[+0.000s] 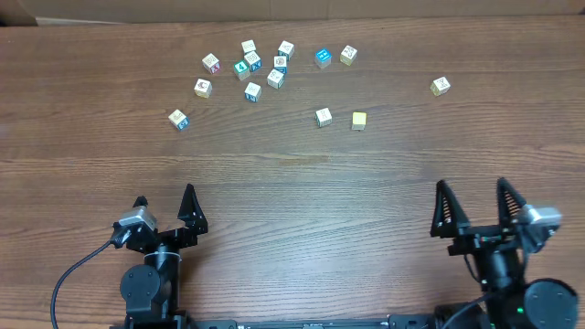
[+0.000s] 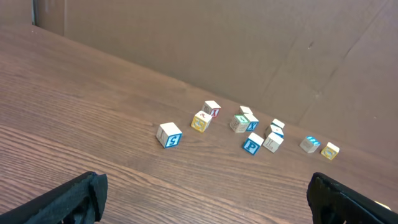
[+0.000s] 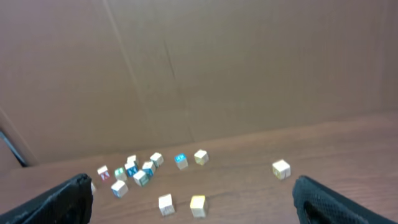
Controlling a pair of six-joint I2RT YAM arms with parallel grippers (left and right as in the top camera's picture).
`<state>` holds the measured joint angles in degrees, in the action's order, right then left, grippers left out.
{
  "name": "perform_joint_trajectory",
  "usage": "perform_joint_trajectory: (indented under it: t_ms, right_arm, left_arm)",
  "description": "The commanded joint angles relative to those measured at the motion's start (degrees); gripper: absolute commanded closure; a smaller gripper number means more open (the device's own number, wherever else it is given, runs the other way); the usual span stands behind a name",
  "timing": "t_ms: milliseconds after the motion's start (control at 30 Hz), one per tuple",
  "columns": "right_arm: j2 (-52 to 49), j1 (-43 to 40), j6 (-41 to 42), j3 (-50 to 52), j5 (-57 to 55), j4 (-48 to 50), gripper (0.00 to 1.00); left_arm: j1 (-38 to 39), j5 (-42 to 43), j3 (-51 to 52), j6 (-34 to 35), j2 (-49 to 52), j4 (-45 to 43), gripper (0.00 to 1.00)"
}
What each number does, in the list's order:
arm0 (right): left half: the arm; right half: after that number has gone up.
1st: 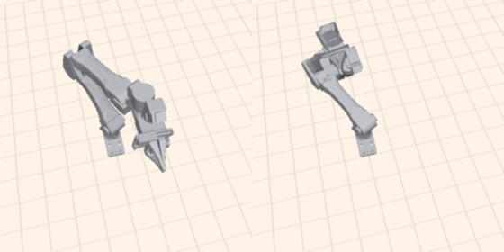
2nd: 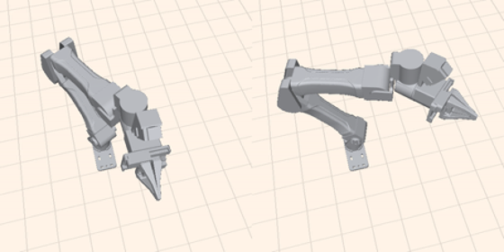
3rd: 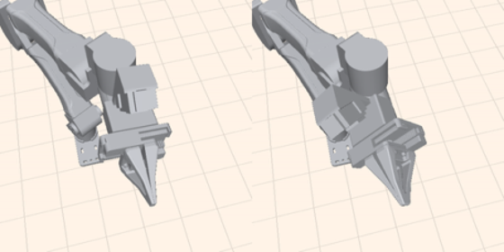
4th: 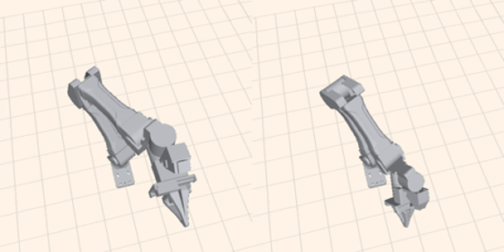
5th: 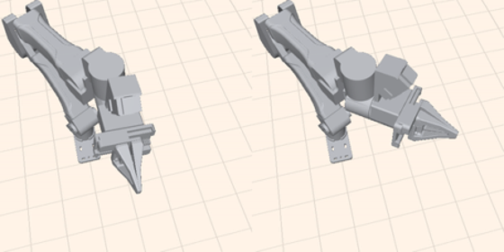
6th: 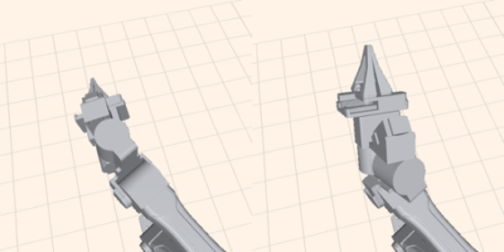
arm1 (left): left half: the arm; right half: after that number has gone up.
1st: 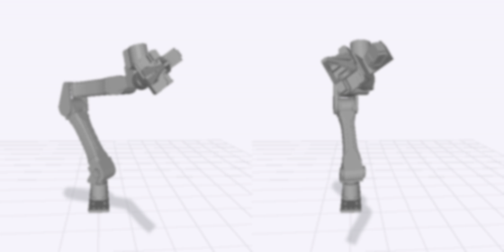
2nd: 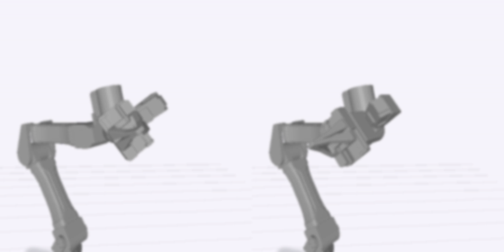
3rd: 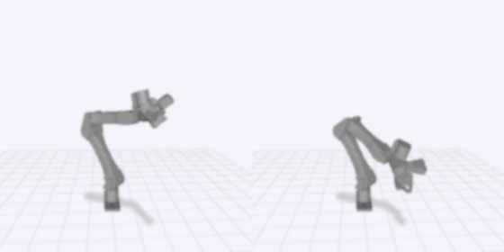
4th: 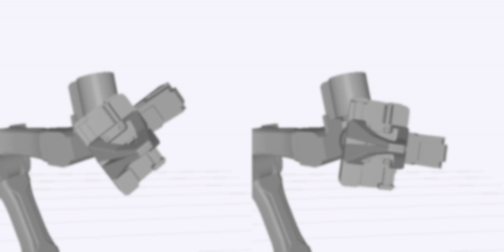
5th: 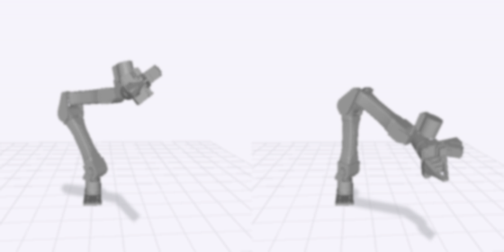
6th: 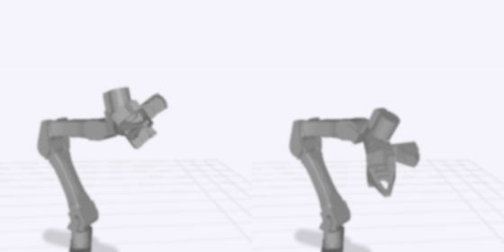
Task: Form a tower
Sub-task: 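Reach the right gripper to the white X block at far right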
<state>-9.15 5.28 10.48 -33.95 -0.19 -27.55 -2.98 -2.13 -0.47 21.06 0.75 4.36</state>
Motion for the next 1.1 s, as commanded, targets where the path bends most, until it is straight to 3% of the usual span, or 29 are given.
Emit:
perform_joint_trajectory:
  t_ms: [0,533,867,1067]
  right_arm:
    - [-6.3,-0.2,0.0,-9.0,0.3,-2.5,0.0]
    - [-48.1,-0.2,-0.5,-63.6,4.2,-34.8,0.0]
    - [-79.8,-0.2,-4.8,-100.0,3.7,-59.5,0.0]
    - [-94.1,-1.7,-4.8,-105.4,0.9,-62.9,0.0]
  left_arm:
    - [0.2,0.3,0.2,0.4,-0.4,-0.1,0.0]
    - [0.2,0.3,0.2,0.4,-0.4,-0.1,0.0]
    - [0.2,0.3,0.2,0.4,-0.4,-0.1,0.0]
    - [0.2,0.3,0.2,0.4,-0.4,-0.1,0.0]
